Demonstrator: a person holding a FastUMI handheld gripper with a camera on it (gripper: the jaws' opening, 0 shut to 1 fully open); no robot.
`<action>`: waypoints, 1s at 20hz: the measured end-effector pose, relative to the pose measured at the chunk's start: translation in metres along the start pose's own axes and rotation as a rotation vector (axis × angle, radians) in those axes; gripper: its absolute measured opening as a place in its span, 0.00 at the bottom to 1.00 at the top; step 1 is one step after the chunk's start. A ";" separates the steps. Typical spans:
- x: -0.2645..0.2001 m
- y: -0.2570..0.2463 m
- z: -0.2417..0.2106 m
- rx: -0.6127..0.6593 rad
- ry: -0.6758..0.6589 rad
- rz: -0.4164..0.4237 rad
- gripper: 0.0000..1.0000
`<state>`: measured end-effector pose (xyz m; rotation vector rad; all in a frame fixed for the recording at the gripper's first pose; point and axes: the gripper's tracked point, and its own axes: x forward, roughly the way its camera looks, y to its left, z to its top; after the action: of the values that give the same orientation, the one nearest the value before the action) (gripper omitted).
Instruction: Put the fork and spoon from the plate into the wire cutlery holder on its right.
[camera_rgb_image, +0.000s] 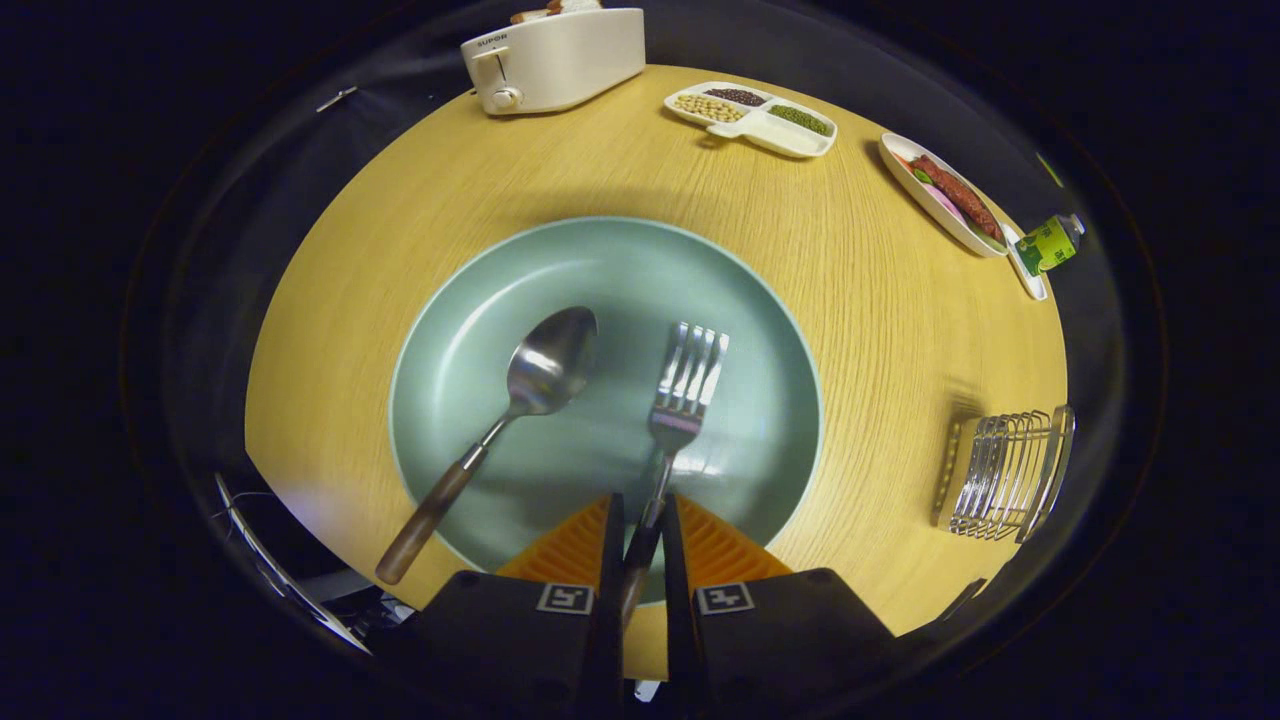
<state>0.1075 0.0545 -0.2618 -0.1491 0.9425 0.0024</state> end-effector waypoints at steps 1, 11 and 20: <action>0.001 0.005 0.001 -0.008 -0.003 0.053 0.17; -0.033 -0.024 0.002 0.056 0.000 0.178 0.06; -0.134 -0.117 -0.002 -0.015 -0.057 0.206 0.06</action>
<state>0.0348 -0.0529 -0.1398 -0.0653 0.8978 0.2030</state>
